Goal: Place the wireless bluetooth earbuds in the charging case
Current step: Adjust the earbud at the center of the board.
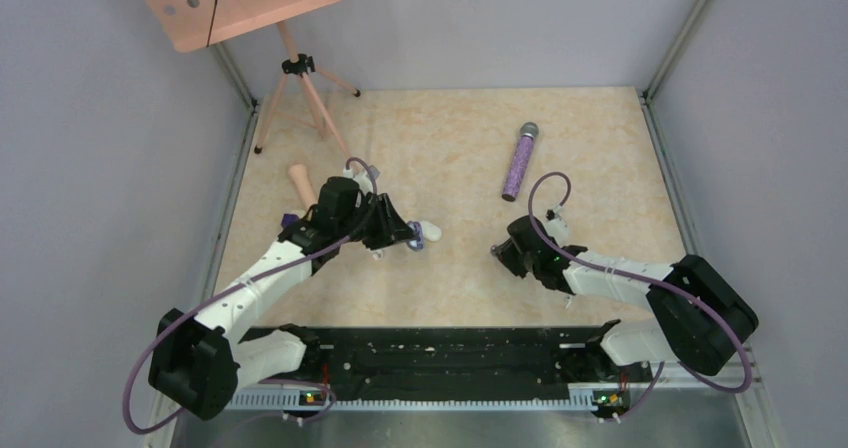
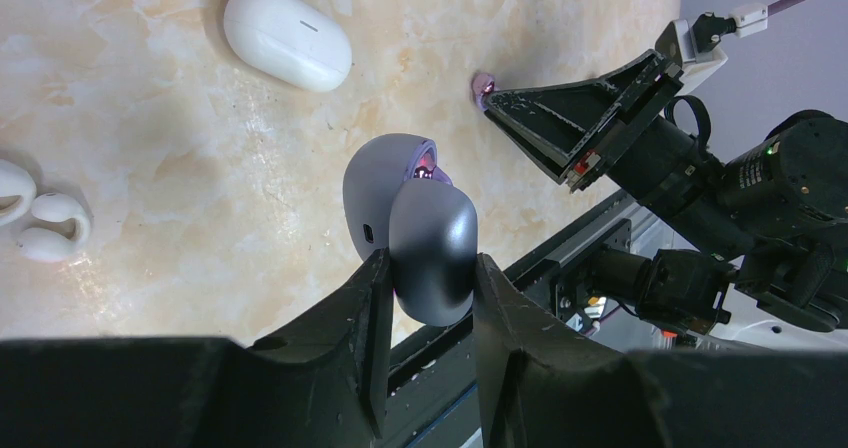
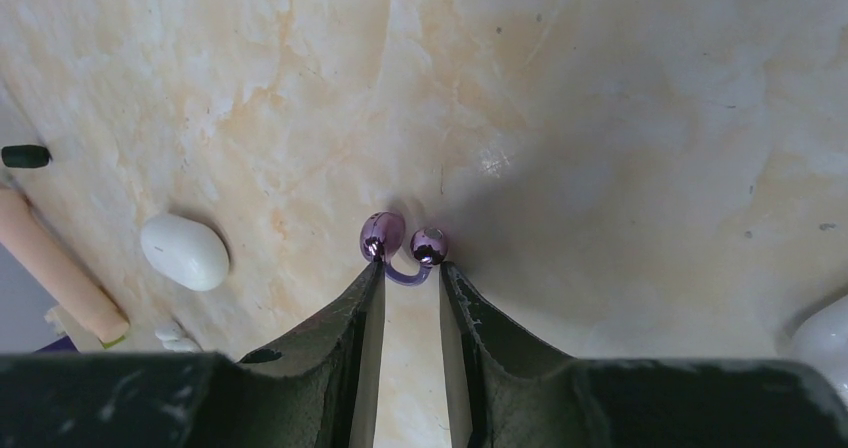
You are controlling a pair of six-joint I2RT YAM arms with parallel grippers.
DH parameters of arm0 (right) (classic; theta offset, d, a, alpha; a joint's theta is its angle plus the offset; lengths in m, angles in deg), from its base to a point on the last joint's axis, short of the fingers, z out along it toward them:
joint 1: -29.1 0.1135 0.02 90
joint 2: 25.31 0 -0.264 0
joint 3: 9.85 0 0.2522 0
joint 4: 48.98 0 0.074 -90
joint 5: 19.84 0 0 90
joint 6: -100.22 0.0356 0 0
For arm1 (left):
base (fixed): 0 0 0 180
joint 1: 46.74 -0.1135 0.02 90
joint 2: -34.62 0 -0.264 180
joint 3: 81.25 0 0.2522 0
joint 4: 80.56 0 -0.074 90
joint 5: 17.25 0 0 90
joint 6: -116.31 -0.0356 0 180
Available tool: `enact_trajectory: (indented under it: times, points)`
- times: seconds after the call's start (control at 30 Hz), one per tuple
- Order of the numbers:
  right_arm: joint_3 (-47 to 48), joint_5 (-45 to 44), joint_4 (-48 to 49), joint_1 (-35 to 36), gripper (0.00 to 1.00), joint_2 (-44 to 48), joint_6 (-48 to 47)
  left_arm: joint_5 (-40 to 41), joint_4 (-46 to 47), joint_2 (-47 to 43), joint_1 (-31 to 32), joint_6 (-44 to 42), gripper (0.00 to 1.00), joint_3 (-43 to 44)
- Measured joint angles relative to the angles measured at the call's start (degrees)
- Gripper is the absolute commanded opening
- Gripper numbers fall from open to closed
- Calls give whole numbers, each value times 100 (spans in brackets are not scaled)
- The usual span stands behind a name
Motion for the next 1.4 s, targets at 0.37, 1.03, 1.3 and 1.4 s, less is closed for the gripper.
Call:
enact_trajectory:
  times: [0.37, 1.03, 1.3, 1.4]
  points:
    - [111, -15, 79, -96, 28, -129, -310, 7, -4, -4, 2, -22, 0, 0]
    - [555, 170, 201, -531, 28, -420, -1281, 24, -76, -4, 4, -50, 0, 0]
    - [1049, 260, -203, -625, 29, -544, -2286, 96, -199, -57, 4, -105, 0, 0]
    - [1156, 219, -409, -527, 31, -437, -3005, 144, -258, -129, 2, -133, 0, 0]
